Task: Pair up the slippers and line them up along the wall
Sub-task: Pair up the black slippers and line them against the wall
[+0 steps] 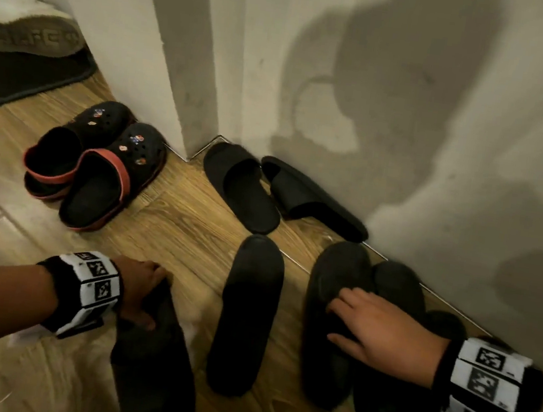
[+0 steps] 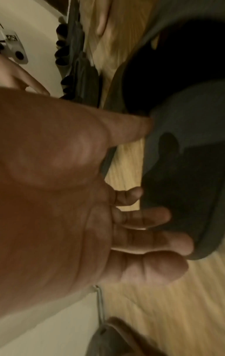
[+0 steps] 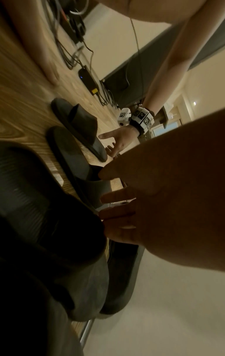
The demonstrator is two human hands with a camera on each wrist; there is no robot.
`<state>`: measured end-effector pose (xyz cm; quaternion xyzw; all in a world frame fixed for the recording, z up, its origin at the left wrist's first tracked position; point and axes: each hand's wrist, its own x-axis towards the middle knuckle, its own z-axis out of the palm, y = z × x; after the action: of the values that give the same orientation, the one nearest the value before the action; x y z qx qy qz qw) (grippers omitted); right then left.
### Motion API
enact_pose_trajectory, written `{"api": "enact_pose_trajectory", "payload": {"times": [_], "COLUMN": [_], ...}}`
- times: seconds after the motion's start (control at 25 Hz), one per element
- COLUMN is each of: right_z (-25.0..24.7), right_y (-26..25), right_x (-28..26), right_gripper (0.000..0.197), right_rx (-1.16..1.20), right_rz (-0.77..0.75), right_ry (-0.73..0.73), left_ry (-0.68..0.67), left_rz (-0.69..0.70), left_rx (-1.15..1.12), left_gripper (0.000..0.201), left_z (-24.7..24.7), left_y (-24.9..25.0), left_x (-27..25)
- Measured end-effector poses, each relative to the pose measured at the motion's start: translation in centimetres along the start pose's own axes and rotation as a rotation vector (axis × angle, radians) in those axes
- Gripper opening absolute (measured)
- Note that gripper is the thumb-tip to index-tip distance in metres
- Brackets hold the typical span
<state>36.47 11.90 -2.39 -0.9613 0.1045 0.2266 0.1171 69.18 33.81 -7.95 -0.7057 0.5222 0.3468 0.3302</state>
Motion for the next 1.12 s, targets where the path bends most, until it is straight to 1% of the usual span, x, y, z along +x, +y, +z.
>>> {"api": "enact_pose_trajectory", "payload": {"times": [0.04, 0.08, 0.2, 0.24, 0.28, 0.44, 0.56, 0.64, 0.68, 0.76, 0.84, 0.92, 1.0, 1.04, 1.12], "right_z": [-0.1, -0.2, -0.6, -0.7, -0.8, -0.8, -0.6, -0.6, -0.5, -0.6, -0.6, -0.7, -0.6, -0.6, -0.6], "right_y": [0.0, 0.0, 0.0, 0.0, 0.1, 0.5, 0.3, 0.2, 0.1, 0.1, -0.3, -0.5, -0.9, -1.1, -1.3], "right_x": [0.0, 0.1, 0.6, 0.8, 0.9, 0.4, 0.1, 0.1, 0.2, 0.4, 0.9, 1.5, 2.0, 2.2, 2.5], "right_gripper": [0.045, 0.044, 0.042, 0.042, 0.042, 0.045, 0.047, 0.048, 0.048, 0.050, 0.051, 0.052, 0.051, 0.051, 0.051], "right_rx": [-0.021, -0.037, -0.075, -0.090, -0.105, -0.149, -0.179, -0.189, -0.197, -0.219, -0.241, -0.276, -0.295, -0.302, -0.302], "right_rz": [-0.018, -0.032, -0.051, -0.049, -0.044, -0.002, 0.016, 0.017, 0.019, 0.024, 0.025, 0.014, 0.003, -0.003, -0.009], "right_ry": [0.006, 0.013, 0.020, 0.018, 0.013, -0.015, -0.039, -0.054, -0.061, -0.069, -0.079, -0.085, -0.094, -0.094, -0.090], "left_ry": [-0.015, -0.004, 0.070, 0.073, 0.063, 0.014, 0.057, 0.078, 0.055, -0.035, -0.096, -0.038, 0.100, 0.145, 0.211], "left_rz": [-0.017, -0.031, -0.046, -0.050, -0.048, -0.011, 0.085, 0.176, 0.210, 0.223, 0.235, 0.241, 0.203, 0.165, 0.100], "left_rx": [0.002, 0.019, 0.116, 0.127, 0.115, 0.022, -0.039, -0.159, -0.239, -0.337, -0.281, -0.226, -0.282, -0.290, -0.179], "left_gripper": [0.092, 0.084, 0.049, 0.043, 0.042, 0.054, 0.049, 0.049, 0.051, 0.047, 0.043, 0.041, 0.037, 0.034, 0.030], "left_z": [0.6, 1.0, 1.2, 1.1, 1.0, 1.2, 1.3, 1.9, 2.6, 3.5, 3.9, 3.0, 1.2, 0.2, -1.8], "left_y": [0.2, 0.4, 0.3, 0.1, -0.2, 0.0, 1.5, 3.1, 4.0, 6.2, 7.1, 6.7, 4.7, 3.5, 0.9], "left_x": [-0.3, -0.4, -0.8, -0.9, -1.0, -0.9, -0.6, -0.7, -0.9, -1.9, -2.4, -2.7, -2.3, -2.2, -1.9]}}
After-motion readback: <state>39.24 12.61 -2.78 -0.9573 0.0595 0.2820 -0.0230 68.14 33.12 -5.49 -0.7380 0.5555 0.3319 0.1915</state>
